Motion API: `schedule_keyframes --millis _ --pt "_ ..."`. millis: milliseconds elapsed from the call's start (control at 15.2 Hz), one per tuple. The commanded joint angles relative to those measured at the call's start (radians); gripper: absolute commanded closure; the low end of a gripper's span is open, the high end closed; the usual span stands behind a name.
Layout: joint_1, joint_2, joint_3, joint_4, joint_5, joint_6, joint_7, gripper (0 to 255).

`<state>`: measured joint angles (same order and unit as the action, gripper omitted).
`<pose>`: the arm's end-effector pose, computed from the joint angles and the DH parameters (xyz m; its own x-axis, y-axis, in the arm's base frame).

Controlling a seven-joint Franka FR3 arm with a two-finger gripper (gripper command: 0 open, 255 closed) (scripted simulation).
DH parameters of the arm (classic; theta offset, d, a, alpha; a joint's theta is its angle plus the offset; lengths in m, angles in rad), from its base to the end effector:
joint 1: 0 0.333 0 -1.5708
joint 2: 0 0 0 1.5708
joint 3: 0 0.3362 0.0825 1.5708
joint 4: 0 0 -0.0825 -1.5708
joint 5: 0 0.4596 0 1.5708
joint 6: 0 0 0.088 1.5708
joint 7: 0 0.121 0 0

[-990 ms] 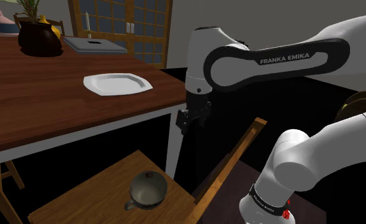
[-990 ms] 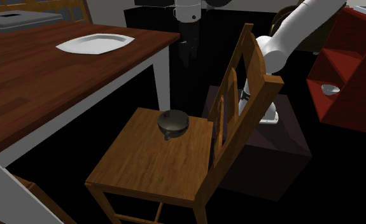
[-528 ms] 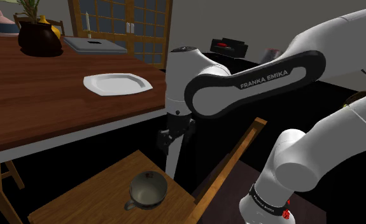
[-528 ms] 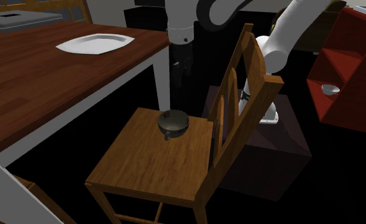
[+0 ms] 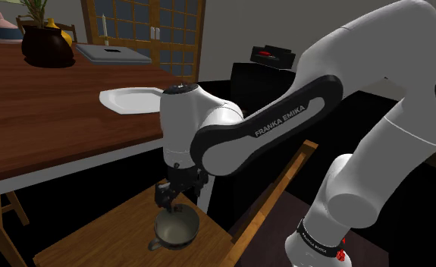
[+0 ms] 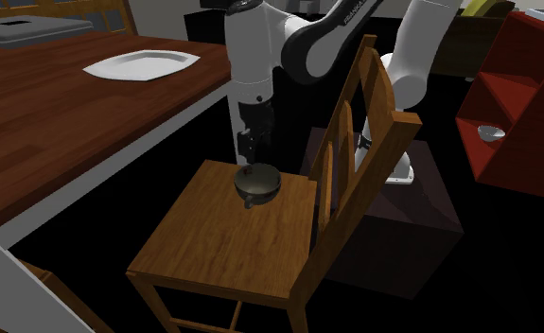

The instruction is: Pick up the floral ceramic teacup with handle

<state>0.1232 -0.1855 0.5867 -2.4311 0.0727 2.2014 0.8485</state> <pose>0.3898 0.3317 0.3154 0.9808 -0.1946 -0.0118 -0.1930 -0.9776 0.0842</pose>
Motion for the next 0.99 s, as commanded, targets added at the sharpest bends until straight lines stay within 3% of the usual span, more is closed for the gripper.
schedule_keyframes --millis 0,396,924 --pt "-0.004 0.088 0.037 0.038 -0.053 0.04 0.081 0" --pt "0.048 0.367 0.071 0.193 -0.278 0.093 0.338 0" --pt "0.082 0.466 0.031 0.186 -0.372 0.175 0.408 0"
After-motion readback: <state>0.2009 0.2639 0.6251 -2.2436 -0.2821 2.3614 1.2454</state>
